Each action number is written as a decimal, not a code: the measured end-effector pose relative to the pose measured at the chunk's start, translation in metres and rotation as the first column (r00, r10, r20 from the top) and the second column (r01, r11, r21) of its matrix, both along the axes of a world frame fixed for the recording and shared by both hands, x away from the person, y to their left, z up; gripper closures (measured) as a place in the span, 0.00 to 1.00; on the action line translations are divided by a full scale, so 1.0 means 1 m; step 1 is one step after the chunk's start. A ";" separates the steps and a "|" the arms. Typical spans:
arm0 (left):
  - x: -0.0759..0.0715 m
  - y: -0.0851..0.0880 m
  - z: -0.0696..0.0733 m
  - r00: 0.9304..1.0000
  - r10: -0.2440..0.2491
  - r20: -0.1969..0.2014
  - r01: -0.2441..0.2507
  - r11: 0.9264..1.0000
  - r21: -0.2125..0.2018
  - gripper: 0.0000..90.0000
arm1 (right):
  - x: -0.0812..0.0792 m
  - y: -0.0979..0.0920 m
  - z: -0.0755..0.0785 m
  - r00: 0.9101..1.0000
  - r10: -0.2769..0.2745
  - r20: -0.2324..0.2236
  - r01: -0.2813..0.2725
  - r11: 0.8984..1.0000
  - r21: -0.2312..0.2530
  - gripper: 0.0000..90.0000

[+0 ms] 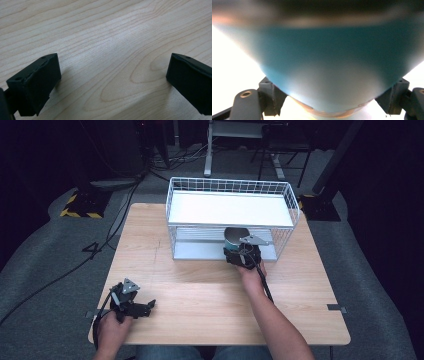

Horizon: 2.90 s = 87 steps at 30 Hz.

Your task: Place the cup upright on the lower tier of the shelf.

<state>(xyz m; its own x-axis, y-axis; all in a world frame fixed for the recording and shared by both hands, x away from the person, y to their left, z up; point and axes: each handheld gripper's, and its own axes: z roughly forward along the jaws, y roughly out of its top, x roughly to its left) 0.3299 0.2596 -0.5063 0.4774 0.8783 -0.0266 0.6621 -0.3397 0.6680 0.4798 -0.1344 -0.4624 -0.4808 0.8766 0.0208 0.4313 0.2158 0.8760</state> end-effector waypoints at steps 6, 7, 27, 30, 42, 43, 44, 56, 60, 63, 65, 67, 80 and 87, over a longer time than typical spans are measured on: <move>0.001 0.000 0.000 1.000 -0.004 -0.002 0.004 1.000 0.003 0.00 | 0.014 0.002 -0.005 1.000 -0.023 -0.010 0.023 1.000 -0.002 0.26; 0.001 0.000 0.000 1.000 -0.004 -0.002 0.004 1.000 0.002 0.00 | 0.016 0.002 -0.006 1.000 -0.027 -0.009 0.027 1.000 -0.002 0.26; 0.001 0.000 0.000 1.000 -0.005 0.000 0.005 1.000 0.005 0.00 | 0.043 0.013 -0.020 0.999 -0.049 -0.015 0.049 0.999 0.018 0.26; 0.001 0.000 0.000 1.000 -0.004 -0.001 0.004 1.000 0.004 0.00 | 0.043 0.015 -0.022 0.999 -0.046 -0.023 0.047 0.999 0.015 0.26; 0.001 0.000 0.000 1.000 -0.005 -0.001 0.005 1.000 0.005 0.00 | 0.048 0.012 -0.026 0.999 -0.009 -0.052 0.010 1.000 0.022 0.21; 0.001 0.000 0.000 1.000 -0.004 -0.001 0.004 1.000 0.005 0.00 | 0.048 0.012 -0.026 0.999 -0.010 -0.050 0.011 1.000 0.023 0.19; 0.001 0.000 0.000 1.000 -0.005 -0.001 0.005 1.000 0.005 0.00 | 0.048 0.012 -0.026 0.999 -0.011 -0.049 0.012 1.000 0.026 0.17; 0.001 0.000 0.000 1.000 -0.004 -0.002 0.004 1.000 0.004 0.00 | 0.042 0.011 -0.019 1.000 -0.008 -0.025 0.009 1.000 0.021 0.16; 0.001 0.000 0.000 1.000 -0.004 0.000 0.004 1.000 0.005 0.00 | 0.039 0.008 -0.016 1.000 -0.002 -0.029 0.002 1.000 0.030 0.16; 0.001 0.000 0.000 1.000 -0.005 0.000 0.005 1.000 0.006 0.00 | 0.037 0.006 -0.013 1.000 0.004 -0.022 -0.003 1.000 0.021 0.16; 0.001 0.000 0.000 1.000 -0.007 -0.001 0.007 1.000 0.005 0.00 | 0.034 0.005 -0.011 1.000 0.006 -0.022 -0.006 1.000 0.019 0.16; 0.002 0.000 0.000 1.000 -0.005 -0.002 0.005 1.000 0.003 0.00 | 0.029 0.004 -0.009 0.999 0.002 -0.034 -0.001 1.000 0.025 0.16; 0.002 0.000 0.000 1.000 -0.004 -0.002 0.004 1.000 0.004 0.00 | -0.003 -0.015 0.008 0.998 0.049 -0.035 -0.048 0.999 0.018 0.17; 0.002 0.000 0.000 1.000 0.000 -0.001 0.000 1.000 0.001 0.00 | -0.028 -0.029 0.024 0.996 0.089 -0.011 -0.089 0.996 0.018 0.17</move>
<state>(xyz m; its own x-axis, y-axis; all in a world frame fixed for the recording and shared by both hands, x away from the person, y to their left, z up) 0.3316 0.2596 -0.5063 0.4777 0.8781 -0.0260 0.6625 -0.3407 0.6671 0.4517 -0.1633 -0.4385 -0.5563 0.8299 0.0419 0.4214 0.2383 0.8750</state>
